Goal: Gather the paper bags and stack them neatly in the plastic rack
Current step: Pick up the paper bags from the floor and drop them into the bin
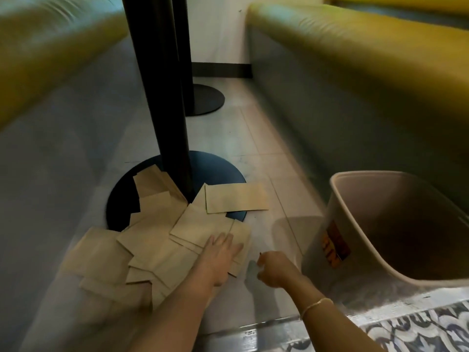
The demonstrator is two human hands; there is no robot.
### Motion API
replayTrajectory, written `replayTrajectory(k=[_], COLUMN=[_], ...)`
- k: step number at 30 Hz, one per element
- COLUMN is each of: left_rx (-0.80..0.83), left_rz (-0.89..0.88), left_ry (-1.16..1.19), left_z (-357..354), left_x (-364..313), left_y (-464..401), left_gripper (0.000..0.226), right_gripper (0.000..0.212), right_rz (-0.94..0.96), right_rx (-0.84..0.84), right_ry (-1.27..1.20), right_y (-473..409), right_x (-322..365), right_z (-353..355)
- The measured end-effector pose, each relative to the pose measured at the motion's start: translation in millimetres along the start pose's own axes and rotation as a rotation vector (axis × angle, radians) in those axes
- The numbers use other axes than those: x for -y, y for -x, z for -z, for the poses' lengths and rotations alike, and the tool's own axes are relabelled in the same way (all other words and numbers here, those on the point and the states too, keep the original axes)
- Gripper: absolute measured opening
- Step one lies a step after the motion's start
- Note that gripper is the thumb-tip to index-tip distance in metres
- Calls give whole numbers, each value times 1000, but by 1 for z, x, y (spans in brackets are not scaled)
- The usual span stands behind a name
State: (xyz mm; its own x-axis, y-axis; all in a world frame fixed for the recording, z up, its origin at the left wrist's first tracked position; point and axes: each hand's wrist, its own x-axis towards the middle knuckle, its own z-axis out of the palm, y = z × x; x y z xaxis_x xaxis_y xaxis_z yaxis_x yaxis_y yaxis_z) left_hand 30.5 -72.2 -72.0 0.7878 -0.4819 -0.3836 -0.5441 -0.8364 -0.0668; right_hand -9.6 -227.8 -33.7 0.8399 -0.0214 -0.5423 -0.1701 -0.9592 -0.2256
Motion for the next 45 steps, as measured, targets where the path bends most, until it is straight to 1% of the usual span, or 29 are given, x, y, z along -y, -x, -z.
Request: replayTrajectory(k=[1, 3, 4, 6, 8, 9, 11, 13, 15, 18, 21, 24, 26, 29, 31, 33, 36, 38, 40, 42, 43, 45], left_rx=[19, 52, 62, 66, 16, -40, -194, -350, -453, -547, -667, -764, -822, -877, -901, -960, -1095, -1131, -1135, -1155, -1168, -1158], left_rz=[-11, -44, -63, -88, -90, -67, 24, 122, 180, 206, 219, 196, 167, 127, 94, 100, 172, 200, 191, 161, 144, 105], left_ry=[-47, -128, -141, -92, 38, 135, 396, 704, 878, 1017, 1127, 1298, 1431, 1565, 1625, 1625, 1678, 1743, 1786, 1807, 1811, 1831], left_z=[-3, -4, -2, 6, 14, 17, 24, 38, 59, 91, 119, 142, 157, 178, 191, 205, 226, 239, 251, 262, 267, 274], left_x=[-2, -4, -4, -3, 0, 2, 7, 13, 20, 29, 34, 34, 31, 21, 13, 7, 4, -1, -8, -17, -22, -33], left_y=[-4, -8, -9, -10, -10, -10, -7, -4, -2, 2, 9, 19, 24, 30, 34, 37, 38, 40, 44, 48, 50, 53], left_gripper=[81, 72, 64, 50, 42, 39, 31, 24, 26, 37, 32, 25, 24, 31, 30, 32, 30, 19, 4, 17, 19, 19], right_gripper=[37, 36, 36, 36, 40, 46, 57, 60, 53, 31, 25, 22, 19, 18, 18, 19, 22, 26, 29, 29, 28, 25], right_rz=[-5, -7, -2, -3, -7, -7, 1, 27, 60, 99, 88, 68, 97, 126, 118, 105, 47, -43, -133, -220, -274, -378], right_rx=[-2, -4, -2, -16, -67, -108, -210, -319, -439, -652, -795, -867, -892, -843, -842, -888, -1029, -1117, -1194, -1253, -1251, -1147], right_ry=[-9, -24, -28, -48, -111, -150, -213, -256, -313, -360, -290, -257, -293, -390, -409, -402, -345, -302, -258, -222, -200, -152], right_y=[-2, -5, -7, -9, -11, -11, -11, -12, -12, -3, 17, 37, 48, 64, 78, 97, 138, 168, 194, 212, 216, 214], right_x=[-2, -5, -5, -4, -2, 0, 4, 10, 17, 29, 37, 39, 36, 32, 27, 18, -4, -22, -39, -53, -60, -70], right_z=[0, -1, -1, -1, 0, 2, 8, 16, 26, 52, 90, 128, 151, 182, 201, 220, 254, 277, 293, 302, 303, 300])
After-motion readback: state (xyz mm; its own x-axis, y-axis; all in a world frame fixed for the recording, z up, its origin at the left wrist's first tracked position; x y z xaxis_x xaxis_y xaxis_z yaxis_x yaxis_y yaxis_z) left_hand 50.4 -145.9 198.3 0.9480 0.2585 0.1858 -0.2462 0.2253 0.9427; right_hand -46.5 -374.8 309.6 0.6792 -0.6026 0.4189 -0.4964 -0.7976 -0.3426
